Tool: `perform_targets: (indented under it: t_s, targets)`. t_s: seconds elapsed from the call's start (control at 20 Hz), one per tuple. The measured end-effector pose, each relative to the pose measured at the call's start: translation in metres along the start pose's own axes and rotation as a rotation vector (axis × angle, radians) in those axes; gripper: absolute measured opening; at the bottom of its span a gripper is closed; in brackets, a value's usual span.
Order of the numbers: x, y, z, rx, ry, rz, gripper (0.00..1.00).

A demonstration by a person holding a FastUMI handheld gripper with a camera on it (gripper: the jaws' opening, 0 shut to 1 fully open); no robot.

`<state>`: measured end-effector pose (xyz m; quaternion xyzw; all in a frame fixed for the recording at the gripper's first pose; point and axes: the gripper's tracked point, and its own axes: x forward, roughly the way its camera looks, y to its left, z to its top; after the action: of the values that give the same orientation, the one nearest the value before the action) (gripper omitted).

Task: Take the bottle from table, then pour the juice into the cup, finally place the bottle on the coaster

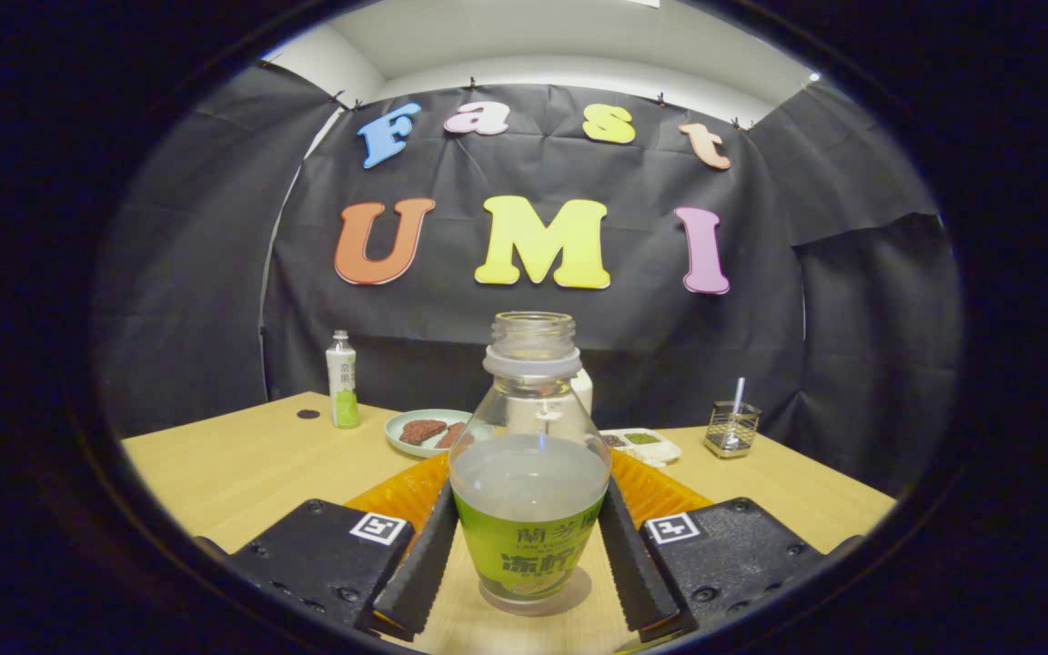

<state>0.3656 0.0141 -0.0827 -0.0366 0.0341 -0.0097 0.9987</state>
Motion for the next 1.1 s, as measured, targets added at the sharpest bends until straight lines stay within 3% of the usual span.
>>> perform_targets:
  t_s: [0.35, 0.7, 1.1]
  targets:
    - [0.008, -0.010, -0.008, -0.047, 0.034, -0.030, 0.81]
    - [0.008, -0.025, -0.020, 0.061, 0.036, -0.034, 0.82]
    - [0.008, -0.024, -0.016, 0.023, 0.062, -0.032, 0.84]
